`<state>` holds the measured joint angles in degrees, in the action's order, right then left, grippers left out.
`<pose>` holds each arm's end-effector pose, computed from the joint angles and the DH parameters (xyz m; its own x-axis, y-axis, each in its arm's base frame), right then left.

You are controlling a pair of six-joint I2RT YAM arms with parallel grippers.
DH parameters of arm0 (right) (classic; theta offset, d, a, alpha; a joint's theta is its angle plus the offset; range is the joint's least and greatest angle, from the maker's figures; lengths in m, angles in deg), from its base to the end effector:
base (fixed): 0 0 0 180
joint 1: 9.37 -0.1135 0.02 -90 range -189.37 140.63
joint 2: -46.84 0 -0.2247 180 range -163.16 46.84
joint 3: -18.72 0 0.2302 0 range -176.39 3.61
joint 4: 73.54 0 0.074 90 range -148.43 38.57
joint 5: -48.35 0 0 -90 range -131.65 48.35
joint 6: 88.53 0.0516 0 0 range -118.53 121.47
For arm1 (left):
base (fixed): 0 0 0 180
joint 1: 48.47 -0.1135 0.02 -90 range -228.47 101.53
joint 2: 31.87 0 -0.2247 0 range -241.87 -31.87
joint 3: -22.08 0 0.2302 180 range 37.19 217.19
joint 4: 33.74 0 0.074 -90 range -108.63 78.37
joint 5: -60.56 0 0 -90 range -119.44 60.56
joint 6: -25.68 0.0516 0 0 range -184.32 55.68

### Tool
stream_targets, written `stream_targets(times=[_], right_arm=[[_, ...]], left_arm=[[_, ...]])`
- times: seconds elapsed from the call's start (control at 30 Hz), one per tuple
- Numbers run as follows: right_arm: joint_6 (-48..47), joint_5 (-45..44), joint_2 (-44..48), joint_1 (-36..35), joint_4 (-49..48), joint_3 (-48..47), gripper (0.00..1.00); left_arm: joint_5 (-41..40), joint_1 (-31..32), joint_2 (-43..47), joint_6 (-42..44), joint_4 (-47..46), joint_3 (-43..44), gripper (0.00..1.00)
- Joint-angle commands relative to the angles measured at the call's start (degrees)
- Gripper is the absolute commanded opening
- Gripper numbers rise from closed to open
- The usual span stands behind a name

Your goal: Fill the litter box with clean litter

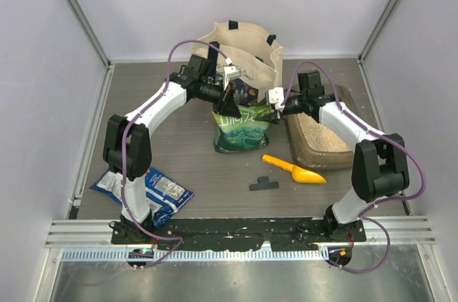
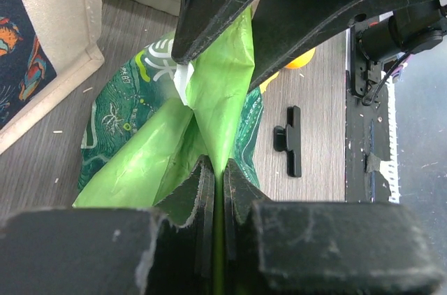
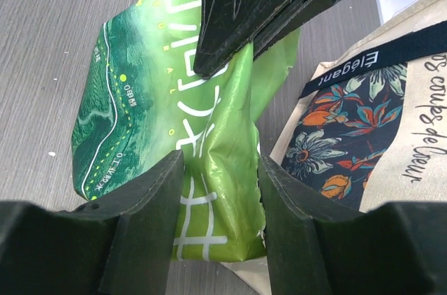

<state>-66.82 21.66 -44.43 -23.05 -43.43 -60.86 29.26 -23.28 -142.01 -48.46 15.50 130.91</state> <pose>0.3028 0.1211 0.2267 0.4604 -0.3174 -0.8290 -0.8804 -0.0433 -0.4723 0.3356 -0.2066 0.2414 -0.4775 0.3815 -0.7915 0.8763 0.1401 -0.4610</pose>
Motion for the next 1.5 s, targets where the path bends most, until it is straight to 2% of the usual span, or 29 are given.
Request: stream_targets(times=[0.0,0.2,0.3,0.37,0.43,0.47,0.5,0.63,0.77,0.8,0.83,0.87,0.93,0.97,1.07,1.1,1.13,1.23,1.27,1.3,1.33,1.4,1.47], right_arm=[[-4.39,-1.87,-2.43,1.63,8.88,-4.87,0.49],[-10.98,-2.40,-4.18,1.90,19.68,-8.65,0.46],[-9.67,-2.58,-6.81,2.07,26.64,-12.86,0.39],[-5.57,-2.23,-9.79,2.33,31.37,-17.78,0.27],[0.85,-0.82,-11.47,3.03,31.93,-21.55,0.20],[3.58,-0.21,-11.92,3.38,31.93,-22.27,0.14],[7.35,0.06,-12.09,3.65,32.10,-22.63,0.13],[9.04,-0.81,-9.82,3.65,32.20,-19.13,0.14],[17.12,1.28,-10.60,4.27,31.84,-19.64,0.13],[19.49,2.16,-10.95,4.53,31.75,-20.34,0.13],[22.82,2.87,-11.39,4.79,31.84,-21.48,0.13],[24.24,4.09,-11.31,5.23,31.67,-21.84,0.12],[27.93,4.72,-10.87,5.58,30.44,-21.76,0.10],[29.26,5.07,-9.73,5.93,28.26,-21.23,0.09],[37.22,5.68,-7.27,6.99,20.20,-16.49,0.03],[40.22,6.64,-6.74,7.25,17.72,-15.00,0.02],[42.95,7.17,-6.39,7.52,15.43,-12.03,0.02],[52.97,9.28,-5.15,7.61,5.86,-6.83,0.02],[57.70,9.90,-4.98,7.61,-2.18,-5.59,0.02],[65.05,10.43,-4.80,7.61,-5.74,-3.75,0.02],[67.39,10.34,-4.63,7.43,-8.39,-3.13,0.02],[68.20,9.91,-3.92,7.00,-11.40,-2.51,0.02],[68.20,9.82,-4.27,6.82,-12.01,-2.68,0.02]], left_arm=[[4.85,-0.84,1.78,-0.56,3.31,2.35,0.00],[5.02,-1.11,1.08,0.22,6.02,3.49,0.00],[4.24,-1.11,1.51,3.28,8.40,3.59,0.09],[2.92,-1.20,2.30,5.31,9.02,3.15,0.13],[1.78,-1.11,3.71,7.86,9.03,2.00,0.21],[0.64,-1.11,3.97,8.92,9.11,1.65,0.22],[0.11,-1.11,4.32,9.54,9.20,1.30,0.24],[-1.83,-1.11,4.50,13.58,11.39,1.21,0.29],[-5.43,-0.49,6.26,20.41,11.05,-0.98,0.28],[-6.74,-0.41,6.70,21.31,10.61,-2.38,0.26],[-7.28,-0.40,7.22,22.19,10.43,-3.00,0.13],[-7.80,-0.32,7.66,22.98,10.43,-3.36,0.08],[-9.03,-0.67,8.11,24.04,11.04,-4.06,0.00],[-9.04,-1.71,8.46,23.26,10.79,-4.41,0.00],[-5.54,-6.71,8.46,12.39,5.35,-6.69,0.00],[-4.57,-7.95,8.37,4.44,3.07,-8.27,0.00],[-3.25,-8.92,8.20,1.57,-0.69,-9.06,0.00],[-3.24,-9.98,8.11,-3.19,-3.45,-10.83,0.00],[-2.37,-9.90,7.76,-4.33,-3.72,-10.48,0.00],[-1.66,-9.64,7.06,-5.30,-3.63,-9.96,0.00],[-1.48,-9.29,6.79,-6.09,-3.63,-9.26,0.04],[-2.18,-7.28,7.40,-4.53,-4.07,-7.32,0.23],[-4.71,-5.43,8.45,-1.98,-7.66,-6.44,0.34]])
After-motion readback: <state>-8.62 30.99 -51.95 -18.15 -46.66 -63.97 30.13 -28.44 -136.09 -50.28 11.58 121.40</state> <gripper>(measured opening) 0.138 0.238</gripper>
